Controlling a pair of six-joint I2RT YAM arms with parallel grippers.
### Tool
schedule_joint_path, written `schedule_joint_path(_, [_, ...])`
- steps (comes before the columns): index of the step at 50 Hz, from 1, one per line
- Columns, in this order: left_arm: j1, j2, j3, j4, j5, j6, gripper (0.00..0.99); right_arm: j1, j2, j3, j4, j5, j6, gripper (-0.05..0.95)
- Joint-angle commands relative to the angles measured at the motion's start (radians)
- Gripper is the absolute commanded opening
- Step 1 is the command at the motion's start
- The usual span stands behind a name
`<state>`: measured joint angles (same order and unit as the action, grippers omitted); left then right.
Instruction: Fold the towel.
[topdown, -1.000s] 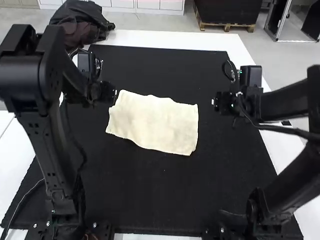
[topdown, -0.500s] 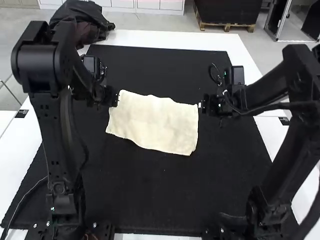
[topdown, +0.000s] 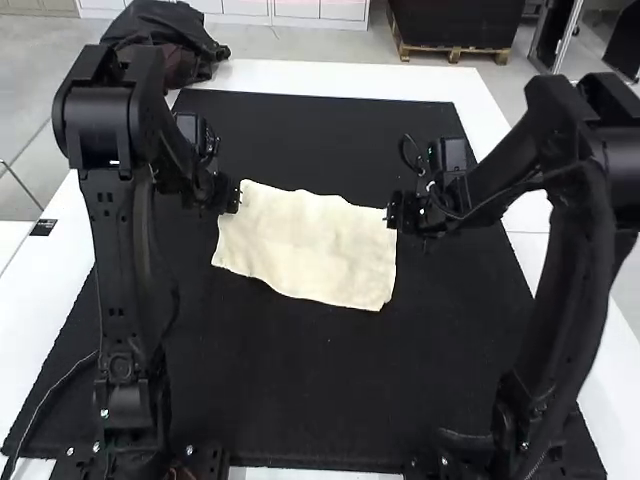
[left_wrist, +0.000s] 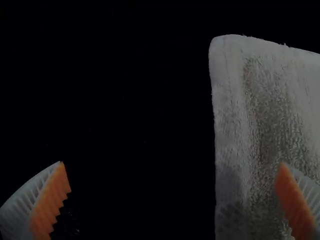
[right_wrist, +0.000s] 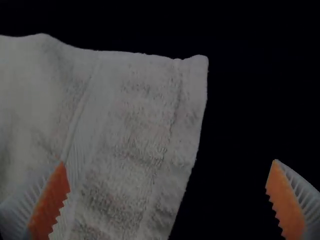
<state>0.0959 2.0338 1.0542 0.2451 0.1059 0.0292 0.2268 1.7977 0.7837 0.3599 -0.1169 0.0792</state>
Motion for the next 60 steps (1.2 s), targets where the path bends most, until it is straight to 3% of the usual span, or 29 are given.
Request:
schedule_joint_path(1, [-0.018,0.003,0.041,0.003,0.017,0.009,0.959,0.019,0.023,0.031,0.017,-0.012,0.016,0.91])
schedule_joint_path(17, [-0.048,0.020,0.067,-0.013,0.017,0.011,0.957,0.025,0.081,0.071,0.033,-0.012,0.016,0.91])
schedule_joint_path(60, [-0.056,0.103,0.119,-0.006,0.017,0.015,0.959,0.026,0.247,0.169,0.057,-0.007,0.002,0.91])
